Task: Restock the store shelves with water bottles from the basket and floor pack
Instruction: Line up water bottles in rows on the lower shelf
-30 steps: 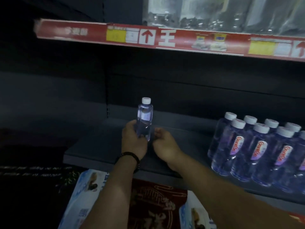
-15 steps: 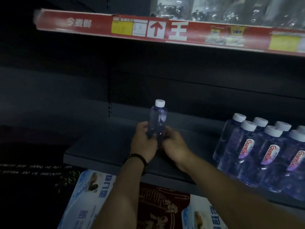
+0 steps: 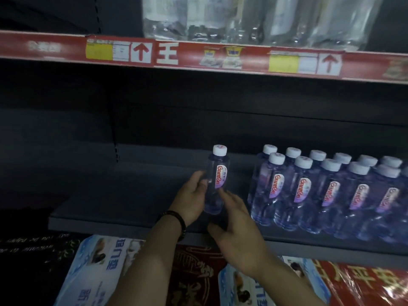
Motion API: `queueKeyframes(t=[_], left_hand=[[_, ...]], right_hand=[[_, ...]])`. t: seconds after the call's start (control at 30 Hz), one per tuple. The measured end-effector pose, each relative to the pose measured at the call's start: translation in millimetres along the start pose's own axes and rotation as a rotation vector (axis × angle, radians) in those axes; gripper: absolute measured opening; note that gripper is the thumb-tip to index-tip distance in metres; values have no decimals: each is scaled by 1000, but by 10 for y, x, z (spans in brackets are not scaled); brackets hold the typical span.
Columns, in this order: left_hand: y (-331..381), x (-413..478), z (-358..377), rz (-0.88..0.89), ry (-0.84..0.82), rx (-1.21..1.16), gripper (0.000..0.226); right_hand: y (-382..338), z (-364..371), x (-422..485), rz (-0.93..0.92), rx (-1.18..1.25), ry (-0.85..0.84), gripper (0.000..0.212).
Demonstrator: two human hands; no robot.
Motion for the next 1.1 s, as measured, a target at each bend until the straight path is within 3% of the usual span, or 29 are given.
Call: queueKeyframes(t=[0.33, 0.83, 1.0, 1.1], left_hand=[[142, -15, 422, 32, -113, 18, 26], [204, -148, 685, -35, -97, -7, 34], [307, -222, 677, -31, -19, 51, 30], [536, -360, 620, -32, 73, 239, 40]], right_hand=[[139, -281, -213, 78, 49, -8, 92], [132, -419, -485, 131, 107, -105, 97], [103, -578, -496, 118, 22, -35, 80], [31, -722, -531, 95, -28, 16, 67]])
Point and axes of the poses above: each hand's wrist, its own x-axis towards the middle knuckle, its own z-axis out of the palm, y = z × x, the point moved 2 cm from there along x, towards the middle knuckle, and after that the axes turned 2 degrees about x, right-handed, at the moved point
